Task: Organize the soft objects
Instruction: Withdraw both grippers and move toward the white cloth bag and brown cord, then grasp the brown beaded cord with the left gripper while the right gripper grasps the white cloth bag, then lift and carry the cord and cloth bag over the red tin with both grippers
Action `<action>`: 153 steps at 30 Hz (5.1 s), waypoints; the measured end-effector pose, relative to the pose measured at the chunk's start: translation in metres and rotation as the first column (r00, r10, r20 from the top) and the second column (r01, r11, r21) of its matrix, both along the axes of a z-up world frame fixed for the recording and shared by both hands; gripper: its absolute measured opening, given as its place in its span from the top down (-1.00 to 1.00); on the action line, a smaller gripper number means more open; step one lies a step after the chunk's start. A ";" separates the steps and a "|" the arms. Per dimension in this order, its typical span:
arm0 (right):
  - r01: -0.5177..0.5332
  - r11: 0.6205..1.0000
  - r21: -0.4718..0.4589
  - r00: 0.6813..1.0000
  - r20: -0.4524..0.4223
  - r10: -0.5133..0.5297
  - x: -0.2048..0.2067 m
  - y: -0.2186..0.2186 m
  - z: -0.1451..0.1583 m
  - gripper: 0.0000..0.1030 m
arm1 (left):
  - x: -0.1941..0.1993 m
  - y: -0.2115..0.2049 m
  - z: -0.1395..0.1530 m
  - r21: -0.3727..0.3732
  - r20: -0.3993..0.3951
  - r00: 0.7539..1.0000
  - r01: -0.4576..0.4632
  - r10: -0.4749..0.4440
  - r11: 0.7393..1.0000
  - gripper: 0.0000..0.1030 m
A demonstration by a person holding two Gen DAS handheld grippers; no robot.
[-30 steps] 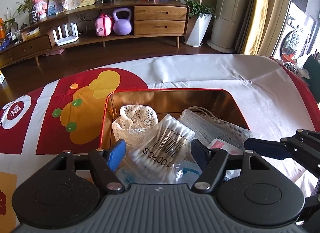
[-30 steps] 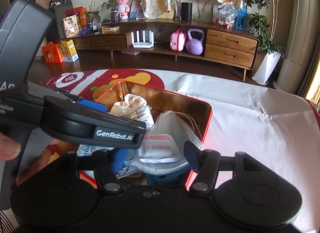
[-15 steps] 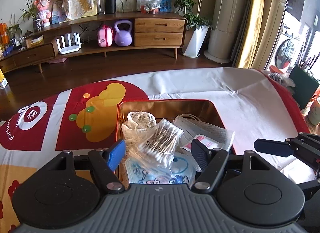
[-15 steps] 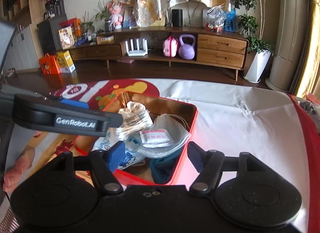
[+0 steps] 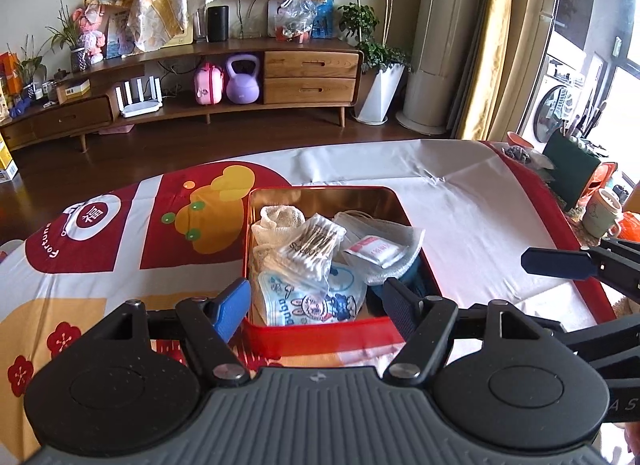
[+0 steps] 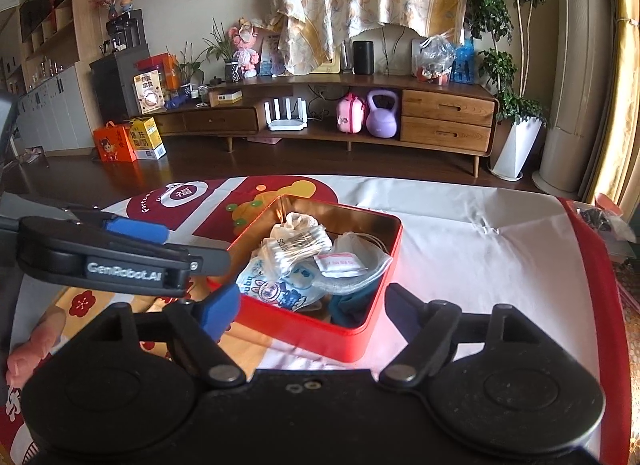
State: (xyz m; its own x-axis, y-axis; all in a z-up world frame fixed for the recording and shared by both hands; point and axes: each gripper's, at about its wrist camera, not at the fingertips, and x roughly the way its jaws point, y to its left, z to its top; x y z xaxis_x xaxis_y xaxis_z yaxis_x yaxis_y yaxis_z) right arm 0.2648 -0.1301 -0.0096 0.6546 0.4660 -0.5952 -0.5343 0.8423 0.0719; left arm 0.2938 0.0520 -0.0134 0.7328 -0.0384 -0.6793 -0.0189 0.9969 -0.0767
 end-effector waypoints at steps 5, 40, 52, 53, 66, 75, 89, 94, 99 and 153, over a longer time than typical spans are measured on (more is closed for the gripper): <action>-0.011 1.000 0.017 1.000 -0.008 0.011 -0.019 -0.003 0.001 -0.68 | -0.027 0.001 0.004 -0.008 0.014 1.000 0.001 -0.001 1.000 -0.58; -0.098 0.993 -0.068 0.988 -0.126 0.089 -0.123 -0.023 -0.074 -0.91 | -0.171 0.017 -0.068 -0.109 -0.115 0.993 -0.016 0.003 0.994 -0.98; -0.139 0.977 -0.162 0.983 -0.142 0.116 -0.124 -0.017 -0.109 -0.57 | -0.182 -0.003 -0.104 -0.022 -0.162 0.986 0.038 -0.041 0.999 -0.98; -0.140 0.976 -0.168 0.983 -0.142 0.116 -0.123 -0.016 -0.111 -0.55 | -0.182 -0.005 -0.105 -0.011 -0.159 0.986 0.042 -0.043 0.999 -0.98; -0.137 0.972 -0.193 0.983 -0.150 0.109 -0.110 -0.007 -0.126 -0.13 | -0.177 -0.019 -0.121 0.114 -0.120 0.991 0.066 -0.052 0.991 -0.96; -0.112 0.979 -0.169 0.986 -0.141 0.089 -0.108 -0.011 -0.124 0.39 | -0.174 -0.017 -0.126 0.103 -0.115 0.992 0.064 -0.052 0.993 -0.75; -0.026 0.996 -0.088 0.995 -0.102 0.017 -0.107 -0.026 -0.108 0.97 | -0.175 -0.012 -0.121 0.064 -0.108 0.993 0.050 -0.043 0.997 0.36; -0.019 0.999 -0.039 0.998 -0.053 0.017 -0.109 -0.029 -0.088 0.97 | -0.173 -0.003 -0.119 0.038 -0.115 0.993 0.014 -0.010 0.999 0.59; -0.016 1.000 0.002 1.000 -0.001 0.016 -0.107 -0.030 -0.064 0.97 | -0.173 -0.001 -0.116 0.024 -0.105 0.994 0.014 -0.012 1.000 0.67; -0.017 0.996 0.089 0.970 0.242 -0.005 0.043 -0.003 0.081 0.97 | -0.021 0.014 0.025 -0.032 0.079 0.994 0.085 -0.082 0.996 0.68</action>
State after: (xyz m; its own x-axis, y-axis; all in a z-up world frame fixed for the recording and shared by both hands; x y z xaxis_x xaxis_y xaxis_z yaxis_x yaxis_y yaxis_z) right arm 0.3076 -0.1335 0.0712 0.7710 0.5146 -0.3752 -0.5500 0.8350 0.0151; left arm 0.2729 0.0658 0.0112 0.7762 -0.1243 -0.6181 0.0718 0.9914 -0.1093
